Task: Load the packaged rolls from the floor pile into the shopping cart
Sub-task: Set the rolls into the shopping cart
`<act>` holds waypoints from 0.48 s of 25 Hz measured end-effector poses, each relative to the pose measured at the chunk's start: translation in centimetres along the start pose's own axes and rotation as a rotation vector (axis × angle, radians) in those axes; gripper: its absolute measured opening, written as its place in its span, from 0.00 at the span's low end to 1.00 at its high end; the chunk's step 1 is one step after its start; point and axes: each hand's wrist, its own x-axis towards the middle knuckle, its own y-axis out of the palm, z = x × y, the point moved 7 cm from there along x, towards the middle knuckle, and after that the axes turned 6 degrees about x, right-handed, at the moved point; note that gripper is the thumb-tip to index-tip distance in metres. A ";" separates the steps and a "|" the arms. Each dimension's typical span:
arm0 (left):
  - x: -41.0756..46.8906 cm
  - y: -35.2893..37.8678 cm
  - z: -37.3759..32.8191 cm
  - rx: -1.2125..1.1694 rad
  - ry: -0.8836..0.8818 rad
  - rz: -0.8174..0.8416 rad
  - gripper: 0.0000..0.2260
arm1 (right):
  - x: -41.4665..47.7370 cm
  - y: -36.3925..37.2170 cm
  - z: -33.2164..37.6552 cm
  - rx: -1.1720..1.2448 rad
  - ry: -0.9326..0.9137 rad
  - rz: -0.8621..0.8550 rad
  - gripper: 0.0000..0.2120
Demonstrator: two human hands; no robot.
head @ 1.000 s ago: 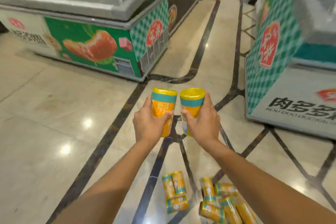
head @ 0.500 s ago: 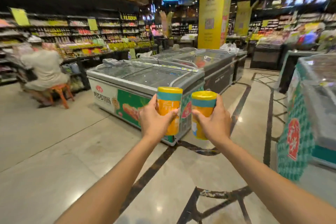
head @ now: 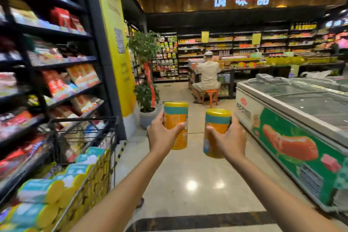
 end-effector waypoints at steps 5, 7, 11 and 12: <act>1.8 -17.5 8.1 0.169 -0.110 -0.316 0.21 | -4.7 17.3 9.2 0.172 -0.122 0.317 0.31; 1.8 -23.1 10.9 0.211 -0.160 -0.393 0.22 | -7.3 23.5 12.3 0.237 -0.166 0.428 0.30; 1.8 -33.8 16.6 0.312 -0.243 -0.546 0.24 | -13.2 35.6 17.9 0.332 -0.246 0.630 0.30; 1.7 -35.9 17.8 0.338 -0.262 -0.570 0.24 | -14.6 38.1 18.8 0.347 -0.258 0.672 0.31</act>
